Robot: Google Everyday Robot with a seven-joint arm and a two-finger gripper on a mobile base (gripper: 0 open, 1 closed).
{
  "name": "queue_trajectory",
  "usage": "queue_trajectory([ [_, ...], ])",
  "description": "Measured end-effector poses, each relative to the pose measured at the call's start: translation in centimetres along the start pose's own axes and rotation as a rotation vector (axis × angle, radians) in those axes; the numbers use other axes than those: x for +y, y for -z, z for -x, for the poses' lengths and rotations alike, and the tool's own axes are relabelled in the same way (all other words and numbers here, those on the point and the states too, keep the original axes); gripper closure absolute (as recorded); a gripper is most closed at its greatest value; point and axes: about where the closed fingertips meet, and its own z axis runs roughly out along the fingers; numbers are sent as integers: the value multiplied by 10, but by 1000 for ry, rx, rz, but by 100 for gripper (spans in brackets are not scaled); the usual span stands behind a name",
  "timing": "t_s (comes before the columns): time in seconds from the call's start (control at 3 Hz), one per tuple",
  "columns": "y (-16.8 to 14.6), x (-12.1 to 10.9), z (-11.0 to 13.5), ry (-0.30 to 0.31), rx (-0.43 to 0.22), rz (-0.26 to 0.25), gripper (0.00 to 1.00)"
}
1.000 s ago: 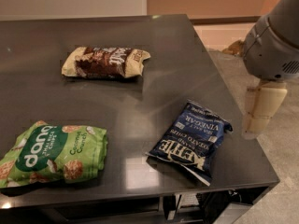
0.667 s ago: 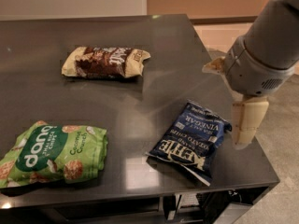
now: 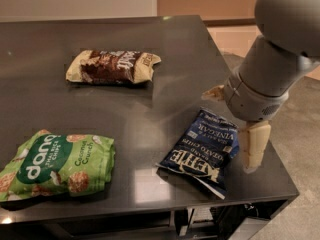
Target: Move blue chip bag near brown chip bag
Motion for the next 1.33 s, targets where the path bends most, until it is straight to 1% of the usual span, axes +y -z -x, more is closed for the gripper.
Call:
queue_trajectory([
  [0.67, -25, -2, 4, 90, -28, 48, 0],
  [1.0, -35, -5, 7, 109, -33, 68, 18],
  [1.33, -41, -7, 6, 114, -22, 79, 42],
])
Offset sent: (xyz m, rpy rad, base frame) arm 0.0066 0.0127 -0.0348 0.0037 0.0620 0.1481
